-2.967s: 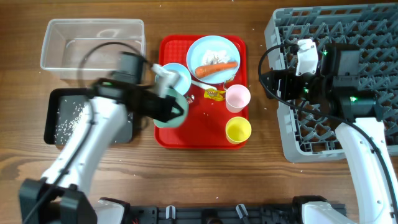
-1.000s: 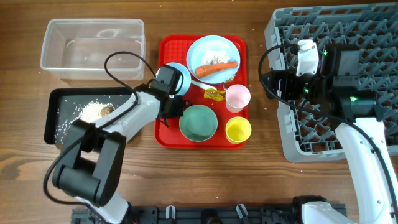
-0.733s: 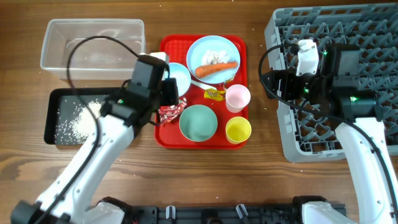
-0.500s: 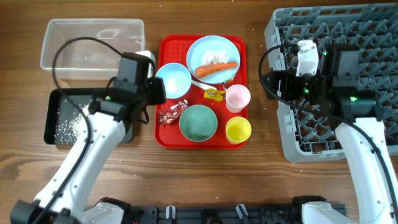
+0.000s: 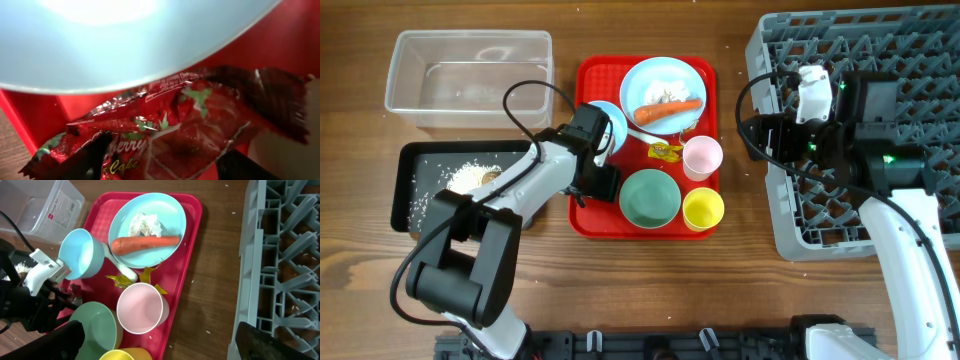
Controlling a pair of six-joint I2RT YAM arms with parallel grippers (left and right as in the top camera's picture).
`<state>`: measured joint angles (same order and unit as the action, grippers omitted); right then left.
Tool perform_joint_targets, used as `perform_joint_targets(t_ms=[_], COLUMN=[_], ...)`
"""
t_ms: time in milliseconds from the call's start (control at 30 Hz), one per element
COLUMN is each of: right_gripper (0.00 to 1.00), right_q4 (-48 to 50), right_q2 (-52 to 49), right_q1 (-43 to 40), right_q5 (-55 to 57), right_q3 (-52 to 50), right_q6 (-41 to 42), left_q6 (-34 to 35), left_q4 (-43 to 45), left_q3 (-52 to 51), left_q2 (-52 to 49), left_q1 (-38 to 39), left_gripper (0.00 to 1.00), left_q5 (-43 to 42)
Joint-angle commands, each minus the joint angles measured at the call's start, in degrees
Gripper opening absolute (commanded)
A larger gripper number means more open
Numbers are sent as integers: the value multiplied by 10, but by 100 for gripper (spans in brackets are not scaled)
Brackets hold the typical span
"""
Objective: Sort waste into correct bins and load items into the dishwasher rack
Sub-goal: 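Carry the red wrapper to the clear bin and release it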
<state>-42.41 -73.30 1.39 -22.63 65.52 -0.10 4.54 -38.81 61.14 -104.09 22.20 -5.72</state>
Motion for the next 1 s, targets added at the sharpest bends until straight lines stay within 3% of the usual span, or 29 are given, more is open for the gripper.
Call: perform_joint_targets(t_ms=[0, 67, 267, 367, 467, 567, 767, 800, 833, 867, 900, 967], right_gripper=[100, 100, 100, 100, 100, 100, 100, 100, 100, 100, 100, 100], right_q4=[1, 1, -2, 0, 0, 1, -5, -6, -6, -6, -7, -7], right_q2=[-5, -5, -5, -5, -5, -5, -5, -5, -5, -5, -5, -5], right_q1=[-1, -1, -1, -1, -1, -1, -1, -1, -1, -1, -1, -1], right_q5=[7, 8, 8, 20, 27, 27, 27, 27, 27, 27, 27, 27], right_q3=[11, 11, 11, 11, 11, 11, 11, 11, 11, 11, 11, 11], right_q6=[2, 1, 1, 1, 2, 2, 3, 3, 3, 3, 3, 3], left_q6=[-13, -13, 37, 36, 34, 31, 19, 19, 19, 19, 19, 19], left_q4=[8, 10, -20, -79, -73, 5, 339, 370, 386, 390, 391, 394], left_q3=[-2, -2, 18, 73, 109, 109, 109, 109, 109, 109, 109, 110], left_q2=[-32, -32, 14, 111, 201, 218, 19, -10, -32, -43, -45, -39], left_q1=[2, 2, 2, 1, -14, -64, -211, -223, -230, -235, -236, -236], left_gripper=[50, 4, 4, 4, 4, 4, 4, 21, 62, 86, 100, 100], left_q5=[-5, -5, -22, -36, 22, 114, 121, 121, 121, 121, 122, 121])
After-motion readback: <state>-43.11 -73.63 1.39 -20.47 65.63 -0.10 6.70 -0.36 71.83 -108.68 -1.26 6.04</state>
